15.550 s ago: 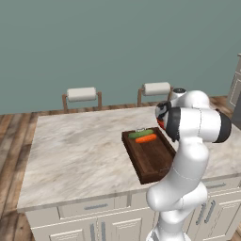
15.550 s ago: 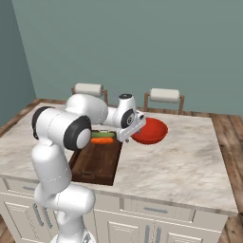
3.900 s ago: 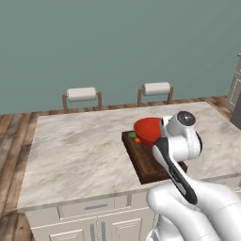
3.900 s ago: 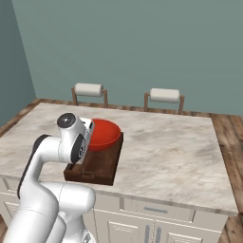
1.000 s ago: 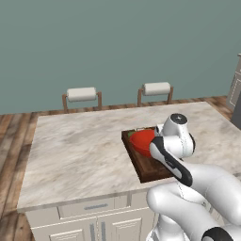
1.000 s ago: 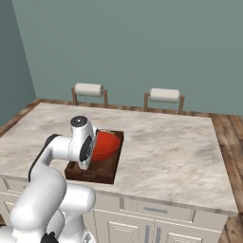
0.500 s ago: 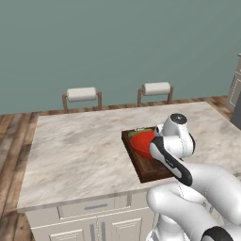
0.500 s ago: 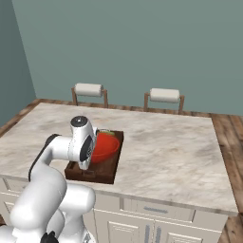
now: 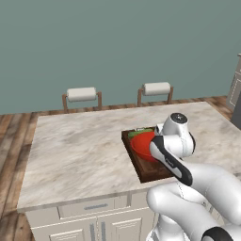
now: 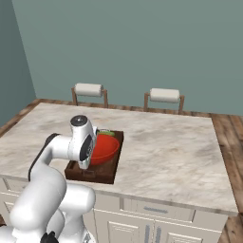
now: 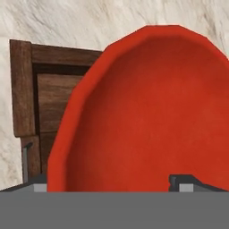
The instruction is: Place the two vegetables and bowl onto the tray for setting up a vegetable dip station.
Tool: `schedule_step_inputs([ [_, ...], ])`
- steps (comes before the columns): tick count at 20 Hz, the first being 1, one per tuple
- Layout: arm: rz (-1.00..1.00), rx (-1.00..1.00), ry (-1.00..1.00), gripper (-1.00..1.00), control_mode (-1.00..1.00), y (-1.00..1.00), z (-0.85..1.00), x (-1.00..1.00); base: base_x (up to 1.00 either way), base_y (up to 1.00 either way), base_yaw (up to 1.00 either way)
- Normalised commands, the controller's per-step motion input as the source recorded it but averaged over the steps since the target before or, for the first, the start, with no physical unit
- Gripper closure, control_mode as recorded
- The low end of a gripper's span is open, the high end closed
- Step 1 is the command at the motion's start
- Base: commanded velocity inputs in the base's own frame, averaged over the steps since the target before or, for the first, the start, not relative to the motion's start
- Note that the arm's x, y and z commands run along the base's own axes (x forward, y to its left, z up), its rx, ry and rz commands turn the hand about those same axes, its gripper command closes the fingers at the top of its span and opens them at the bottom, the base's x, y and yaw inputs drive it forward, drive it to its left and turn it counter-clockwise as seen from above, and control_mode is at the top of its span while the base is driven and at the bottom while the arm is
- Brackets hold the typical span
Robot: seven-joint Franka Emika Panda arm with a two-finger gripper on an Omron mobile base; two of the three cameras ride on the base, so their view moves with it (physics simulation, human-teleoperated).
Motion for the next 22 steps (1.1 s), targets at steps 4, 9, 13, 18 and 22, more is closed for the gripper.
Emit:
schedule_step_inputs([
  [4, 0.00, 0.00, 0.00, -1.00, -1.00, 0.00, 0.13, 0.00, 0.00, 0.00, 0.00],
  [9, 0.00, 0.00, 0.03, -1.00, -1.00, 0.00, 0.25, 0.00, 0.00, 0.00, 0.00],
  [13, 0.00, 0.00, 0.04, -1.00, -1.00, 0.00, 0.19, 0.00, 0.00, 0.00, 0.00],
  [18, 0.00, 0.00, 0.05, -1.00, -1.00, 0.00, 0.22, 0.00, 0.00, 0.00, 0.00],
  [22, 0.00, 0.00, 0.05, -1.00, -1.00, 0.00, 0.30, -0.01, 0.00, 0.00, 0.00],
])
